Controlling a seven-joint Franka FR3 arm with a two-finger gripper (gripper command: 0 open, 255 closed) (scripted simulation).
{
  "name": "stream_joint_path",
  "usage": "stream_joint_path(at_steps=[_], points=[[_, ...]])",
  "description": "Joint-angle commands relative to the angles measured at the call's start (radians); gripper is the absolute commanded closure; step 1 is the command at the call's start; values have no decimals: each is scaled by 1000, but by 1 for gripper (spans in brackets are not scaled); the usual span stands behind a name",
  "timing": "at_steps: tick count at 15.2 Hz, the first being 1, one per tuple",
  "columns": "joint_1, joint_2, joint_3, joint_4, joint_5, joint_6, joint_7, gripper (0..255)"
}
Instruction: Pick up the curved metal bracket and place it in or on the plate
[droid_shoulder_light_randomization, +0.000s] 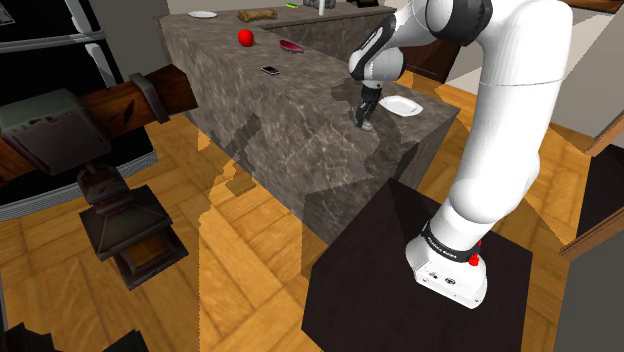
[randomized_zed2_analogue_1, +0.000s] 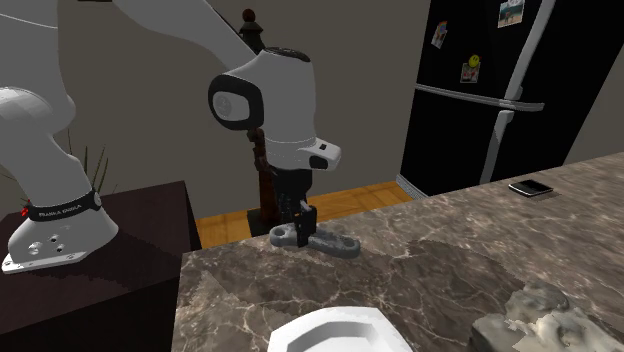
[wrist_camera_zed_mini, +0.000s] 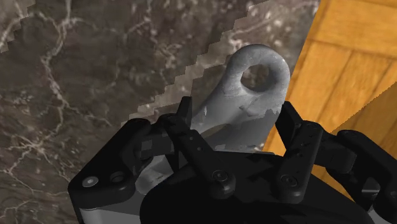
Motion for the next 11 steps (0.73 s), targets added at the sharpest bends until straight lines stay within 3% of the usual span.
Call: stream_joint_path(at_steps=[1,11], points=[[0,0,0,0,0,0,0,255],[14,-48,-18,11,-36,-53,24,255]])
